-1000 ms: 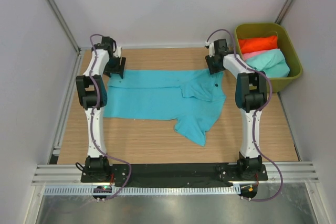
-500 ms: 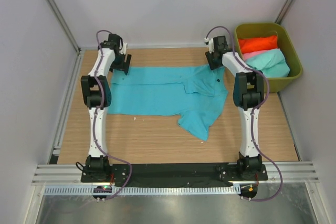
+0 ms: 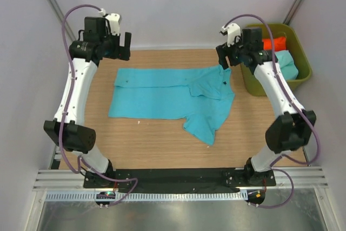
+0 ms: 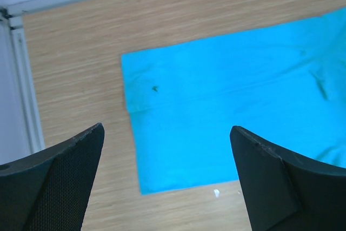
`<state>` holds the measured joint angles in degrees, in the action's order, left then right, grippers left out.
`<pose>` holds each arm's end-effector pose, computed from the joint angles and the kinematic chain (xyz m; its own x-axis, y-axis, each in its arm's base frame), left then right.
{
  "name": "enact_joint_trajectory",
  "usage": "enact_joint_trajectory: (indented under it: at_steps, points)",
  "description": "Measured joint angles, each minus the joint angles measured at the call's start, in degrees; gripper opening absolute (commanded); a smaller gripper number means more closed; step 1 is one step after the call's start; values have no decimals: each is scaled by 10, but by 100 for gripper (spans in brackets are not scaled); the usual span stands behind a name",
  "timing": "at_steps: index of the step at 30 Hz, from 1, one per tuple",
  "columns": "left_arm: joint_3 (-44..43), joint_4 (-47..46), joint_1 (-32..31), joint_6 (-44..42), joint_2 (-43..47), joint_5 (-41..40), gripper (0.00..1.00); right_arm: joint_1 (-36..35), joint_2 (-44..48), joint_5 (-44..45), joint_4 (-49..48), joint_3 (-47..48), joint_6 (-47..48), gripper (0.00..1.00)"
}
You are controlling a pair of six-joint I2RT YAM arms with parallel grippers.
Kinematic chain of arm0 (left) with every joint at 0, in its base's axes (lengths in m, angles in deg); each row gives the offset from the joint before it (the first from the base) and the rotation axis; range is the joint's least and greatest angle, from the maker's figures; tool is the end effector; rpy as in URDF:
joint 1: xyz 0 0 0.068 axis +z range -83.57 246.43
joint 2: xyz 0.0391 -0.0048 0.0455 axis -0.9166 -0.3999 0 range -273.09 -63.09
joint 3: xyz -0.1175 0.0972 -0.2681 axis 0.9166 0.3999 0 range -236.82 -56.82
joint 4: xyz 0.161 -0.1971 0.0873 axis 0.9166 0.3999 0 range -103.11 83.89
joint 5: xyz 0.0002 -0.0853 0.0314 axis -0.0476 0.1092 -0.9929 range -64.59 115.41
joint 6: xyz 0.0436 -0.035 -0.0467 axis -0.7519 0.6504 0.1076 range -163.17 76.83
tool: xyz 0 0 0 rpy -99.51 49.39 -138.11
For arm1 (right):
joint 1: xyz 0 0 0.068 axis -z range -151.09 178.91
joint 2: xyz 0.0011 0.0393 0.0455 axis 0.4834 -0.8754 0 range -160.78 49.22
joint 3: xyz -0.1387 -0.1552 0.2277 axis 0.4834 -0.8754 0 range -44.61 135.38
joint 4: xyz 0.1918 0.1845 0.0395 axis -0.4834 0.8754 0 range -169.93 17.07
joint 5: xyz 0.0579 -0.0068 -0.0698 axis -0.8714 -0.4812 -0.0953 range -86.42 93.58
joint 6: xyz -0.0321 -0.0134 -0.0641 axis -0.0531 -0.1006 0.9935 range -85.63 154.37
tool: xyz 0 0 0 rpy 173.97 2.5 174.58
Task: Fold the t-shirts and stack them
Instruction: Fold the tshirt
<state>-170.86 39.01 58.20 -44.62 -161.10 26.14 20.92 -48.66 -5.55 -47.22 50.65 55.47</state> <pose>0.3931 -0.0578 0.4596 -0.5789 0.1094 -0.8080 0.1681 0.9857 0.0130 0.4205 0.0686 0.3824 -0.4386 -0.4205 -0.7942 -0.4536 0.8665 -0.2083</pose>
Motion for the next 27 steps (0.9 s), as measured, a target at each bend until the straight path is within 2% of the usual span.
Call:
enact_joint_trajectory:
  at_steps: [3,5,9,12,14,17,18,23,27]
  points:
    - [38,25,0,8,40,47,99,-16,94,-64,42,-69,32,79]
    - [98,33,7,17,58,90,99,-43,131,-94,83,-125,56,76]
    - [216,66,16,23,66,146,100,-146,173,-112,117,-295,93,71]
    - [290,76,17,24,72,147,96,-209,194,-116,148,-400,110,67]
    - [323,77,16,25,82,126,92,-215,203,-113,166,-421,120,64]
    - [358,74,16,26,108,89,78,-219,207,-107,160,-422,132,63]
    - [365,72,17,26,116,82,77,-223,207,-105,157,-422,136,62]
    - [428,52,17,2,146,74,89,-264,207,-95,151,-423,160,57]
    - [459,58,17,-34,148,70,88,-303,217,-81,131,-452,186,57]
